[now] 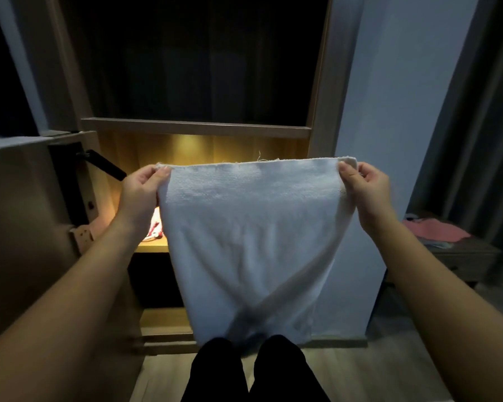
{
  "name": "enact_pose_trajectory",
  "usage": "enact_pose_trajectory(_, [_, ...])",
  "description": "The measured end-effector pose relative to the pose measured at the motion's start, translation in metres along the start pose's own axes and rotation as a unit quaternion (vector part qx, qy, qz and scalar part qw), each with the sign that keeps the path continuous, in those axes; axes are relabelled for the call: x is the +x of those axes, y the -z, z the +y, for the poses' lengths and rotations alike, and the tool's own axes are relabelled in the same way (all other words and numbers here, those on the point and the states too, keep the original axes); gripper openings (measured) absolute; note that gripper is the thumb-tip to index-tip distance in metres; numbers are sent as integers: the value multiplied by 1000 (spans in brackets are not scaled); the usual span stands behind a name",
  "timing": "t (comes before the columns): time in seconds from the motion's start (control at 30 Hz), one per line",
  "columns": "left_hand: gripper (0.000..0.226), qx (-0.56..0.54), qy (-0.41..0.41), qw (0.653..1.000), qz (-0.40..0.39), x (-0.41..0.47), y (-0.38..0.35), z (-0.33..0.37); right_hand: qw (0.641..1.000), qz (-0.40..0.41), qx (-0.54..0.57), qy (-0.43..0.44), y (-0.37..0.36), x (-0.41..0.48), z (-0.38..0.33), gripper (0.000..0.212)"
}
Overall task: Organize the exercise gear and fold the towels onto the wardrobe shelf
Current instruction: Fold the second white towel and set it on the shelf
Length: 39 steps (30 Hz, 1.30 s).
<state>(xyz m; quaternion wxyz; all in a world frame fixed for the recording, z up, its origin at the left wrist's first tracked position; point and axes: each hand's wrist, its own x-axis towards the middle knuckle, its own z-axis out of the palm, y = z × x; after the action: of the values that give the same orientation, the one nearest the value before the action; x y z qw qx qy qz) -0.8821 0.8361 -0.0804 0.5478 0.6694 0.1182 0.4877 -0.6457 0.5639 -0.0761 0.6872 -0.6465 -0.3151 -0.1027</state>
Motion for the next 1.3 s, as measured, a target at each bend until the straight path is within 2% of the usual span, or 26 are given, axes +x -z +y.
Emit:
enact_pose_trajectory(0.1, [21, -49, -47, 998, -7, -36, 14, 37, 996, -54, 71, 13, 18, -35, -40, 19])
enact_pose_trajectory(0.17, [21, -84, -78, 993, -11, -55, 22, 69, 991, -62, 114, 25, 30, -53, -73, 20])
enact_pose_trajectory(0.27, [24, -75, -114, 991, -1, -75, 33, 117, 989, -72, 119, 58, 45, -73, -124, 47])
enact_pose_trajectory(0.3, [24, -68, -122, 990, 4, -81, 37, 131, 987, -84, 111, 74, 50, -79, -139, 47])
enact_pose_trajectory(0.4, [19, -83, -121, 989, 8, -93, 51, 155, 982, -110, 118, 99, 61, -94, -169, 27])
enact_pose_trajectory(0.5, [15, -76, -89, 993, 12, -102, 60, 155, 981, -122, 127, 81, 61, -108, -174, 26])
enact_pose_trajectory(0.7, [17, 2, -11, 999, 48, -110, 45, 98, 987, -85, 123, -61, 46, -122, -114, 33])
enact_pose_trajectory(0.9, [15, 22, 187, 981, 52, -94, 22, -21, 970, -42, 68, -228, 24, -125, -6, 22])
enact_pose_trajectory(1.03, [15, 88, 259, 960, 55, -77, 13, -96, 950, -32, 30, -308, 10, -120, 61, 18])
enact_pose_trajectory(1.17, [30, 165, 379, 906, 96, -54, -5, -149, 922, -34, -14, -386, -2, -109, 119, 24])
enact_pose_trajectory(1.3, [40, 240, 431, 867, 70, -55, -14, -201, 883, -65, -71, -460, -17, -103, 167, 31])
